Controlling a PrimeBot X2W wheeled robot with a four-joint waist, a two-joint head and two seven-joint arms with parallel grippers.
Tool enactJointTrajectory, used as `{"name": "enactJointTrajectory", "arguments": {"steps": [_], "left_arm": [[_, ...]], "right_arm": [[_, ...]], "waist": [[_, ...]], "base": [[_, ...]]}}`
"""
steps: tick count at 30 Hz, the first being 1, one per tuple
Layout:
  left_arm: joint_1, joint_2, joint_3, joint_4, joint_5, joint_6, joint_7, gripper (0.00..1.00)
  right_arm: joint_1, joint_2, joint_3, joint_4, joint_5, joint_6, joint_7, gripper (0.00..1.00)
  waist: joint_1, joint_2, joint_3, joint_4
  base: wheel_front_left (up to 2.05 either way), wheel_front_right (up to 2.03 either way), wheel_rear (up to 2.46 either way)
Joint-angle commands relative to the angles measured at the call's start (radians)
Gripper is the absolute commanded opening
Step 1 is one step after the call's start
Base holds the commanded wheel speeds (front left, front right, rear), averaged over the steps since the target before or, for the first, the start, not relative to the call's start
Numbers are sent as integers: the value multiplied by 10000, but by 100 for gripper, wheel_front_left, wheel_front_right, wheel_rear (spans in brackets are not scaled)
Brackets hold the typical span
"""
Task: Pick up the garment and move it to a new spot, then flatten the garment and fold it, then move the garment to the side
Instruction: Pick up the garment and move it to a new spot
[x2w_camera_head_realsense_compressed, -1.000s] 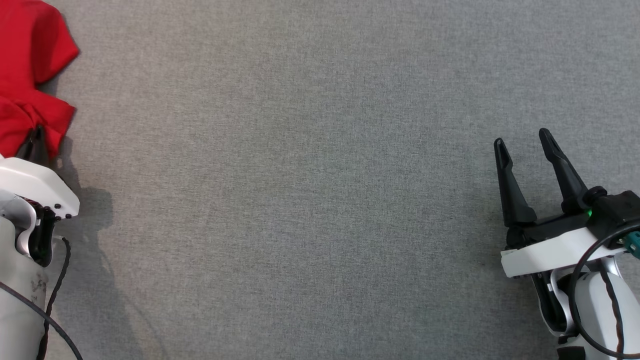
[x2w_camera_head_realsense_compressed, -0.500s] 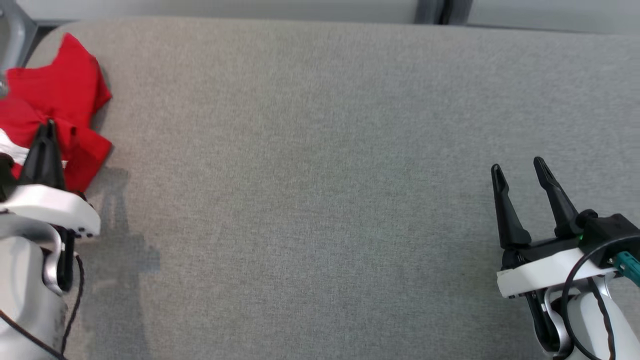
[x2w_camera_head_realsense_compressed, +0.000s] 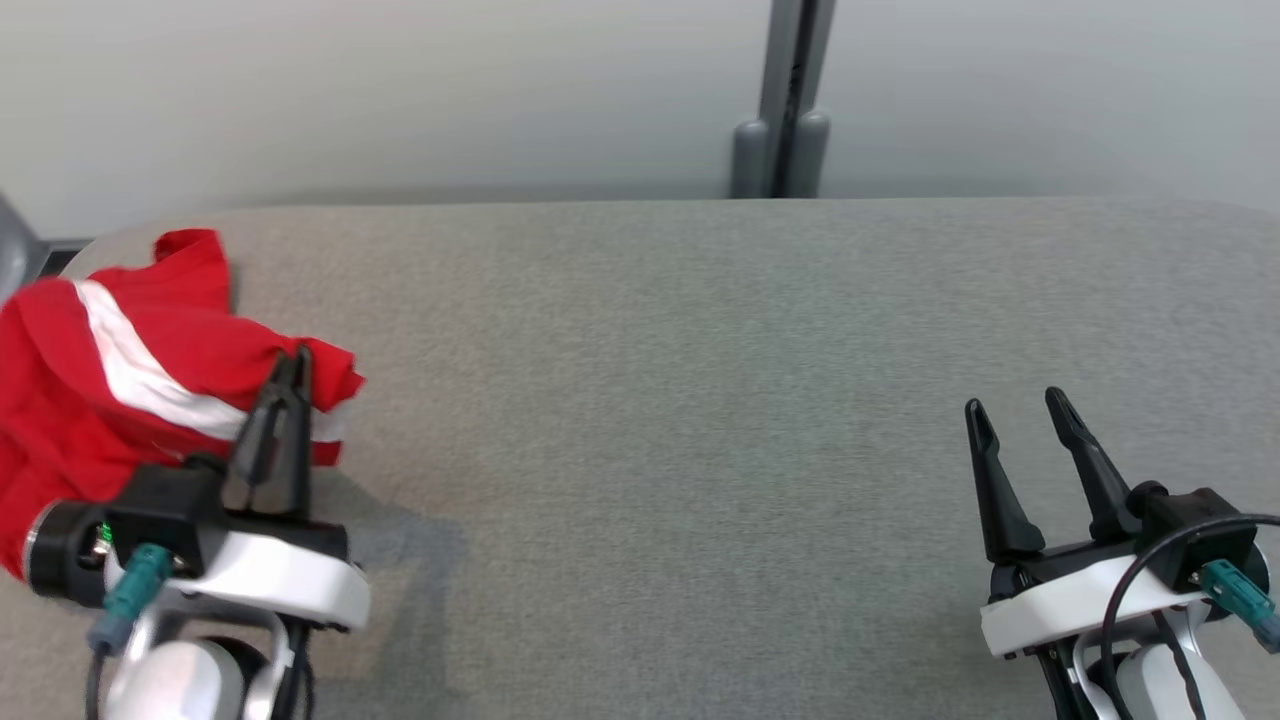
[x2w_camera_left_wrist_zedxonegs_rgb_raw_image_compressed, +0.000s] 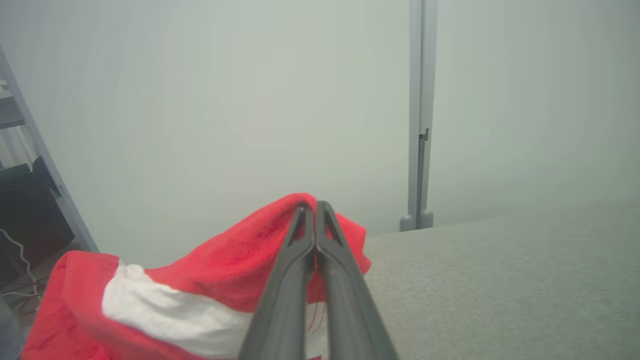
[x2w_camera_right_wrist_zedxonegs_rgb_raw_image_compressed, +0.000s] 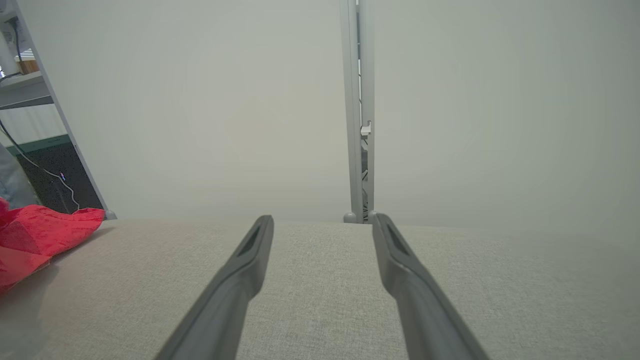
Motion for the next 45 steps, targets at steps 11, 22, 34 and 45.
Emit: {"name": "enactJointTrajectory", "arguments": {"steps": [11,22,34,45], "left_arm": [[-73,-556,-1329,-1434,135,-327,740,0],[-2475,-1935,-3235,-226,444,-1397,588,0],[-3491,-2450,-4298,2445,142,-1914,495,0],[-3449,-2535,-4572,3450,-267,-2058,-171,100]], "right_arm": [[125,-112,-182,-582,-106,22,214,100],[-141,56,-789,-1015,-47,22,29,100],[-569,175,-782,-707,123,22,-326,100],[-610,180,-720,-315,111,22,-454,100]], "waist": [[0,0,121,-1730],[0,0,1414,-2785],[0,0,2565,-3383],[0,0,2123,-3013]], "base": [[0,0,0],[0,0,0],[0,0,0],[0,0,0]]}}
